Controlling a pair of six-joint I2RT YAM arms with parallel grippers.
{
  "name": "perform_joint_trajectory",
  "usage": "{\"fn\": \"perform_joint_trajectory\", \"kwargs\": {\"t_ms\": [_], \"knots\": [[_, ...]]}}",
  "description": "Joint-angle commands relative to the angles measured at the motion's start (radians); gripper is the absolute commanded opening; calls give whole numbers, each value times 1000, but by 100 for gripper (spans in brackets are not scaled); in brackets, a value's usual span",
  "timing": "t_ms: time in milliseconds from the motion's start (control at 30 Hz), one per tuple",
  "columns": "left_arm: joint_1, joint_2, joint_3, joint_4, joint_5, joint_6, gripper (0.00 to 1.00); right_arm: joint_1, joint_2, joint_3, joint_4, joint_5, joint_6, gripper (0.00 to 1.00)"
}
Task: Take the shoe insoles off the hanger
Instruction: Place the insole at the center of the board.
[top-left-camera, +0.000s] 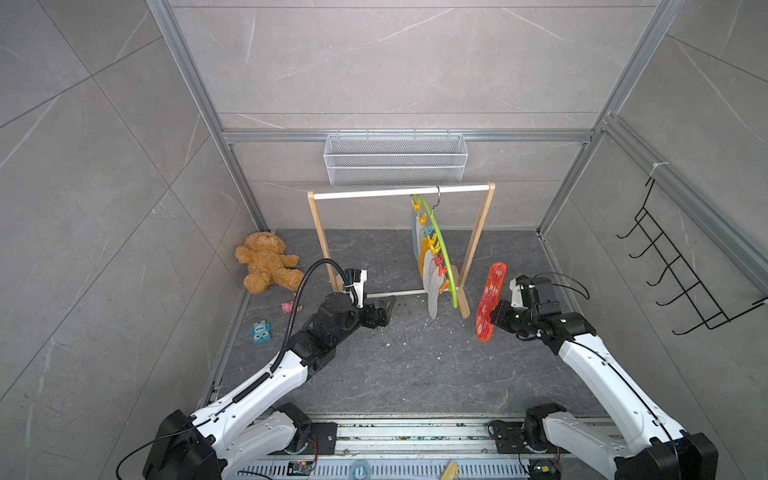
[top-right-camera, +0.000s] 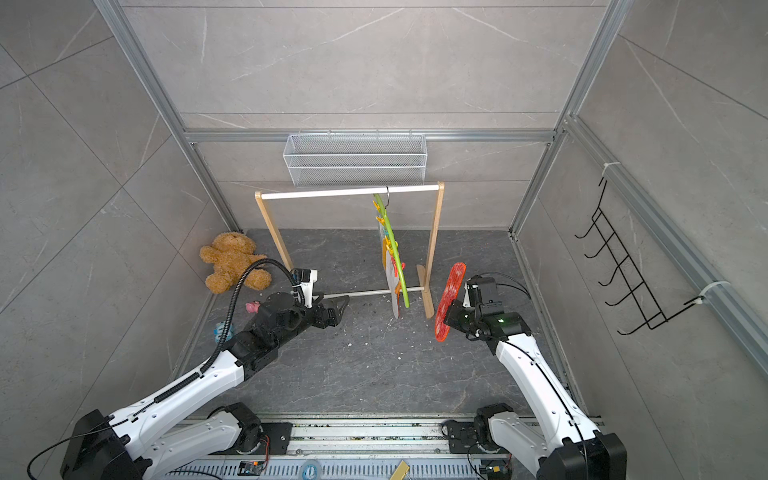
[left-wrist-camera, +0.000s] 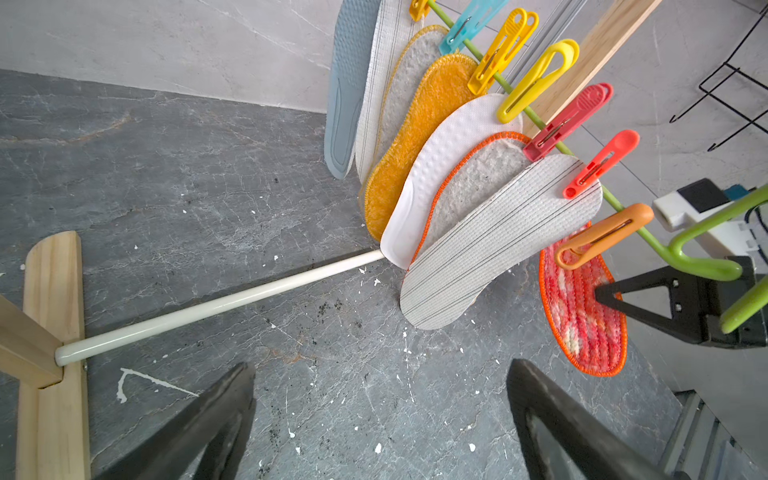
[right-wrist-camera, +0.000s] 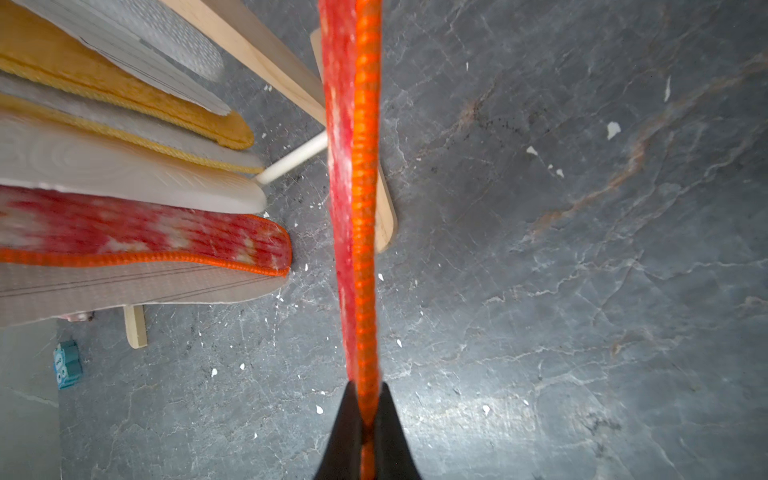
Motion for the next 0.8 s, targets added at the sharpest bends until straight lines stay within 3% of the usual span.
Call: {"fn": "perform_joint_trajectory", "kwargs": {"t_ms": [0, 267, 767], "knots": [[18, 9, -6, 83, 25, -25, 96, -4, 18, -38, -69, 16, 4, 0], [46, 46, -12, 125, 80, -31, 96, -3, 63, -140, -33, 14, 41, 0], [55, 56, -16, 150, 104, -45, 96, 5, 223, -110, -38, 51, 12, 0]]}}
